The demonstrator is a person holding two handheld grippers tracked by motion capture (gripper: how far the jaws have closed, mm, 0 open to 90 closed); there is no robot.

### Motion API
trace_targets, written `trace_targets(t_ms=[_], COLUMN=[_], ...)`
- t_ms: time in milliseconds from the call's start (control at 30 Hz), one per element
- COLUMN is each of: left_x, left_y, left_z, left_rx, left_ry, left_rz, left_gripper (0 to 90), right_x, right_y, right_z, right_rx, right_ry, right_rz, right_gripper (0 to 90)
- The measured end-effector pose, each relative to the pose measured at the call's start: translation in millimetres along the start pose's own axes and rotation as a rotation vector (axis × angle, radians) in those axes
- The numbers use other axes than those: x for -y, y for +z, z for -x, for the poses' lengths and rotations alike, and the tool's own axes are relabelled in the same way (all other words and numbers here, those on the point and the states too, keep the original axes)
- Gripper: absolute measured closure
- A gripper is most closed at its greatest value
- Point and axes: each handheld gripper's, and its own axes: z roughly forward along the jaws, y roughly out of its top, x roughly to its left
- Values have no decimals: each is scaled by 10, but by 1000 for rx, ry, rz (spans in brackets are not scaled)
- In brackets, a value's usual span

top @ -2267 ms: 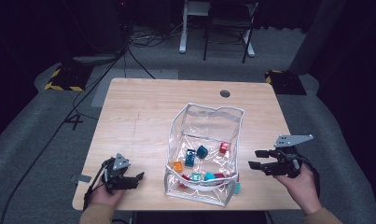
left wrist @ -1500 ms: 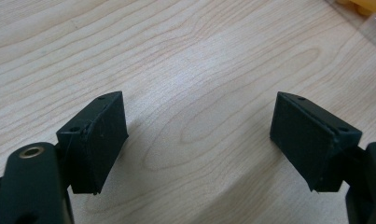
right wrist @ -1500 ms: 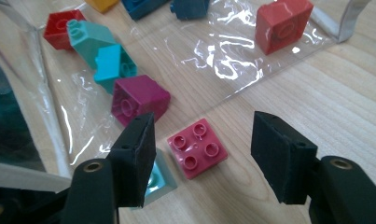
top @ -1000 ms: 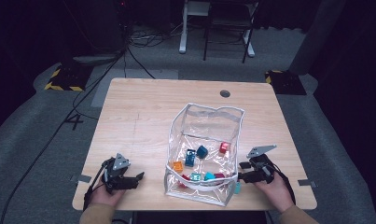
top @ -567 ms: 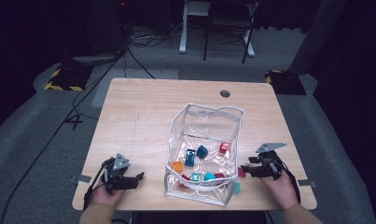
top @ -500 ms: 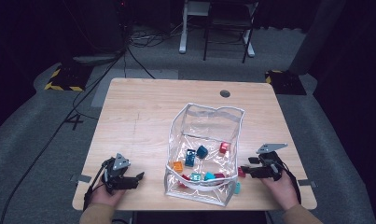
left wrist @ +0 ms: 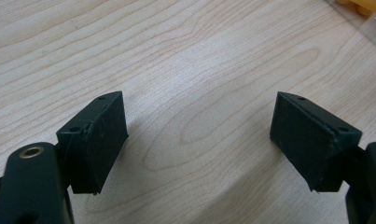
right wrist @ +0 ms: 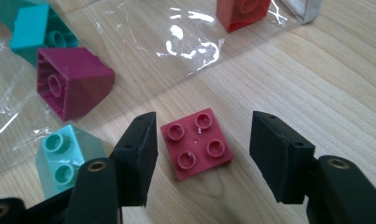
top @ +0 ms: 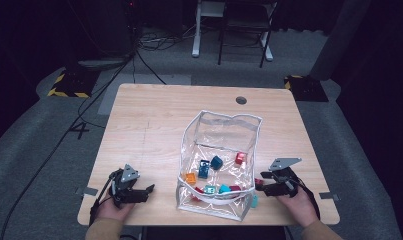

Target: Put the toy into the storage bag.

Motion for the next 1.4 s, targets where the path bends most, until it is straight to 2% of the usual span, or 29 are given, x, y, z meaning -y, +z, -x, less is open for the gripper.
trace_targets(t_ms=[133,233,367,467,833,1400], left_x=[0,0,0,0,0,3], left_y=[0,0,0,0,0,-2], left_z=[0,0,-1,0,-1,0], left_rx=[0,0,0,0,0,0], left_ry=[1,0,0,0,0,0], left_rz=[0,0,-1,0,0,0], left_gripper=[191,191,191,191,191,190], right_x=[2,12,-5,-23,-165,-394], right_y=[37,63,55,12,-266,-757], right_z=[-19,-17,-30,-29,-41,-78], right_rx=[20,47,70,60,24,17], right_ry=[-19,-29,-36,-26,-7,-16], right_rz=[-29,-42,-53,-33,20,102], right_gripper=[452,588,595,595,595,595])
